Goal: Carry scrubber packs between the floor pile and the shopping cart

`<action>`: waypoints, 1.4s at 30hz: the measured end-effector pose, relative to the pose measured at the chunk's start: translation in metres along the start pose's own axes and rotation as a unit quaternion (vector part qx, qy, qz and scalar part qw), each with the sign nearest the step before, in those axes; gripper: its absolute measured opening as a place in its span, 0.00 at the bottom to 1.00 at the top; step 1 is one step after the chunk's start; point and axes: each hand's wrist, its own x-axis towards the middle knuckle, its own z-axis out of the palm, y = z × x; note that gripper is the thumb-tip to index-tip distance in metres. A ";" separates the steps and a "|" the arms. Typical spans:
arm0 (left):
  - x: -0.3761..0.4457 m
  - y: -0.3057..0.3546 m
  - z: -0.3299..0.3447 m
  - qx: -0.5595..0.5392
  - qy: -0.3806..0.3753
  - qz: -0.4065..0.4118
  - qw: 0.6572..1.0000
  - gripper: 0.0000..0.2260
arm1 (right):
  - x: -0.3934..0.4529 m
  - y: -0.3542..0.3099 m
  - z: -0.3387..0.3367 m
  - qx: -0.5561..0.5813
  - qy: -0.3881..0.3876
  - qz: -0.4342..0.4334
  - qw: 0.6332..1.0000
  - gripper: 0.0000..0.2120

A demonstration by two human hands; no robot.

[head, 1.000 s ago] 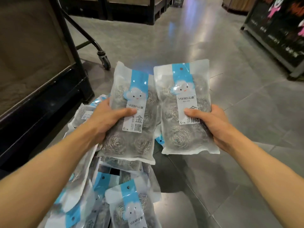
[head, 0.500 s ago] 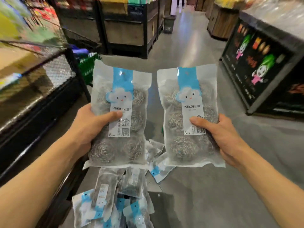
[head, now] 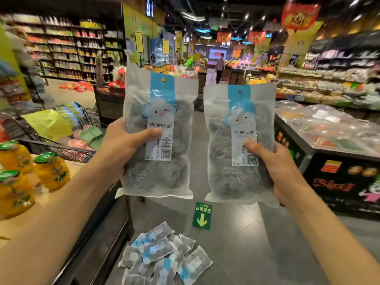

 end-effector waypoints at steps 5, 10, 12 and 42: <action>-0.009 0.025 -0.015 -0.015 -0.009 0.001 1.000 0.18 | -0.017 -0.023 0.012 0.010 0.010 -0.029 0.999 0.14; -0.018 0.034 -0.035 -0.032 -0.005 0.000 0.999 0.19 | -0.028 -0.035 0.034 0.014 0.007 -0.057 0.998 0.15; -0.019 0.038 -0.045 -0.039 -0.002 0.001 0.999 0.22 | -0.030 -0.037 0.043 0.018 0.002 -0.066 0.998 0.15; -0.480 0.150 -0.083 0.197 0.665 0.087 0.715 0.18 | -0.257 -0.026 0.294 0.146 -0.705 -0.004 0.694 0.28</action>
